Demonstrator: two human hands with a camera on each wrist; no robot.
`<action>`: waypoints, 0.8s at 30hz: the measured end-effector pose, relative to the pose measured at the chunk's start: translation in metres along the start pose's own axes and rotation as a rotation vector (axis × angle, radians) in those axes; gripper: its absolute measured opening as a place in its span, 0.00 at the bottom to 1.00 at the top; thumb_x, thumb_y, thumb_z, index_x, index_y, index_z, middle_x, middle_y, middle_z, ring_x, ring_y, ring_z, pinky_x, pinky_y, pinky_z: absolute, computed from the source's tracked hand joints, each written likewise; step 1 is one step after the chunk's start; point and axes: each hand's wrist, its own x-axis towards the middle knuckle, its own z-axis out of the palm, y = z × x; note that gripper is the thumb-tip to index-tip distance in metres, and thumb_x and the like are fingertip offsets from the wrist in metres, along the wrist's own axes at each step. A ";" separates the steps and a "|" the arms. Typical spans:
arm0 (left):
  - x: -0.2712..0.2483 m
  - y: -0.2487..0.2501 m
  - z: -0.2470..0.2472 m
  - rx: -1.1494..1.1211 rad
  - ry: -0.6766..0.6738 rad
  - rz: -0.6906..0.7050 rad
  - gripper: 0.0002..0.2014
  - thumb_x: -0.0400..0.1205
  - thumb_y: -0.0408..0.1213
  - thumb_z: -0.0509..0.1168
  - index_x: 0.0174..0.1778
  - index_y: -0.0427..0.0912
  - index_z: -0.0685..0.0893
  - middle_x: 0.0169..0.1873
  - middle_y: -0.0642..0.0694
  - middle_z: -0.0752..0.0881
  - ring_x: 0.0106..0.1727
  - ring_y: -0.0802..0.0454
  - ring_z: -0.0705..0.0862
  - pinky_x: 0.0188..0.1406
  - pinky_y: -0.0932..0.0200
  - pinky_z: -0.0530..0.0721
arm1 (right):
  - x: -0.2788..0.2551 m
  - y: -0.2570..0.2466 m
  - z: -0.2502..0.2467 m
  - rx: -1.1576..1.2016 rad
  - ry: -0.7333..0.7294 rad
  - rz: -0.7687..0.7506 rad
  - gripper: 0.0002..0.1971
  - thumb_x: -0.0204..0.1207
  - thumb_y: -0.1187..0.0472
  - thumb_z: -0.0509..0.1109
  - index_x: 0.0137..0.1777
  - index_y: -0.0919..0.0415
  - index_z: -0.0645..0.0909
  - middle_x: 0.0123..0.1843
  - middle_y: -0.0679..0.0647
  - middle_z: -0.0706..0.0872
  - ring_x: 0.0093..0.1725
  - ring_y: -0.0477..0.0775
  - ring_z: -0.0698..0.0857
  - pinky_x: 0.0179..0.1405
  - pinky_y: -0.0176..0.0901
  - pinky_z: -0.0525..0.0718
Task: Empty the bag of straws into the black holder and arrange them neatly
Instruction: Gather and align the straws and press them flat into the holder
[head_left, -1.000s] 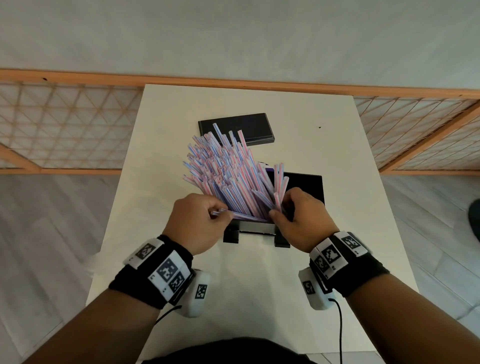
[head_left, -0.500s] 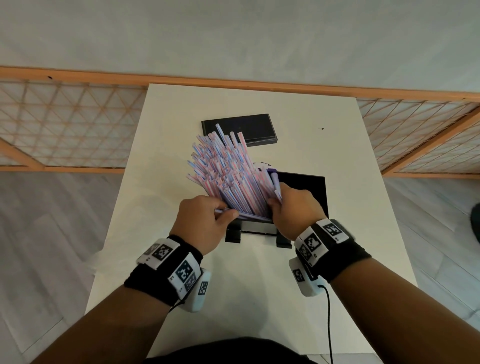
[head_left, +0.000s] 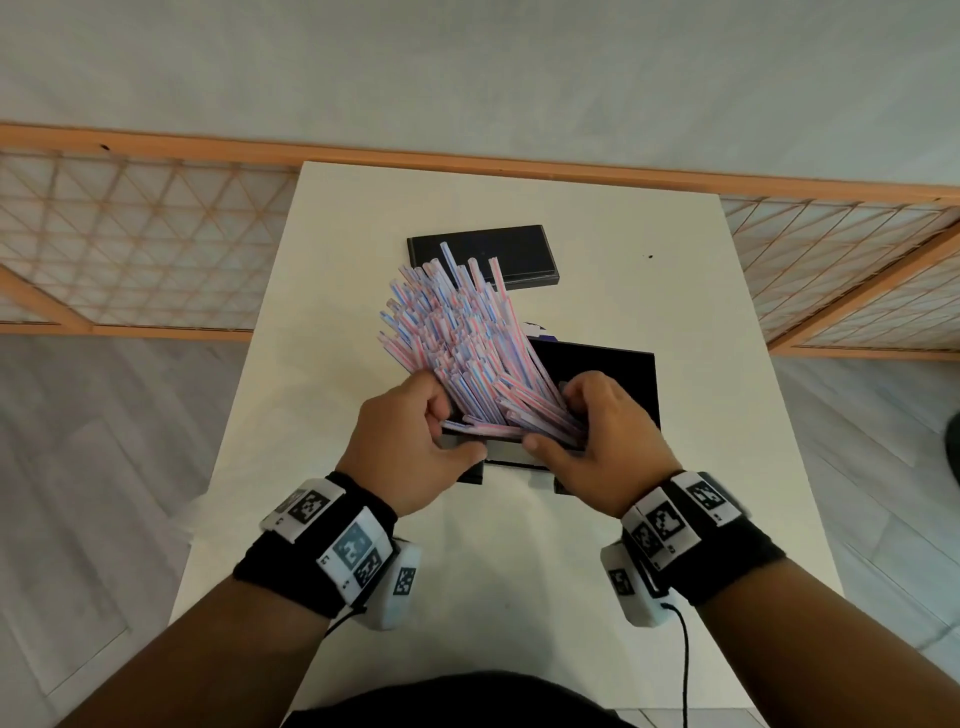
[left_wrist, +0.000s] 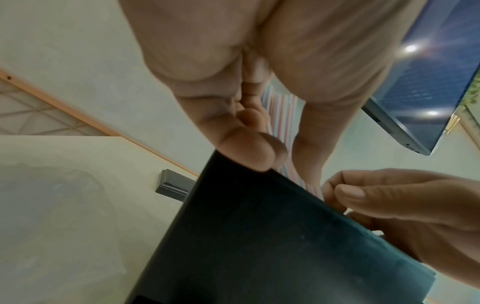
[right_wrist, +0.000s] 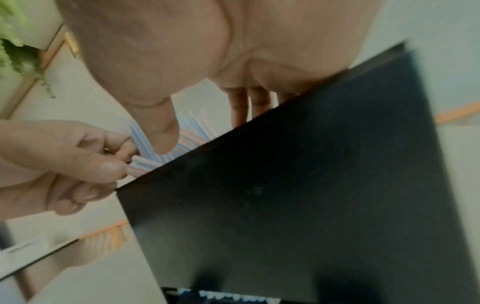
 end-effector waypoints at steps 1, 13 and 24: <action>0.000 0.000 0.001 -0.018 -0.003 -0.006 0.22 0.63 0.45 0.85 0.37 0.48 0.76 0.28 0.51 0.83 0.29 0.53 0.82 0.32 0.63 0.79 | 0.000 0.001 -0.001 -0.079 -0.044 0.026 0.25 0.66 0.31 0.68 0.47 0.51 0.72 0.44 0.45 0.78 0.43 0.52 0.79 0.41 0.46 0.80; 0.010 -0.008 0.009 0.111 0.068 0.146 0.08 0.73 0.35 0.80 0.29 0.43 0.89 0.26 0.51 0.86 0.27 0.53 0.81 0.30 0.64 0.76 | 0.006 0.007 0.003 -0.070 -0.136 0.014 0.22 0.77 0.36 0.58 0.35 0.54 0.77 0.33 0.49 0.81 0.37 0.56 0.82 0.37 0.48 0.80; 0.006 0.008 0.007 0.085 0.041 0.047 0.13 0.71 0.52 0.79 0.33 0.47 0.88 0.28 0.56 0.88 0.31 0.63 0.84 0.32 0.80 0.71 | 0.016 0.004 0.002 -0.027 -0.272 -0.024 0.18 0.77 0.36 0.65 0.43 0.51 0.78 0.37 0.46 0.81 0.37 0.47 0.80 0.38 0.46 0.80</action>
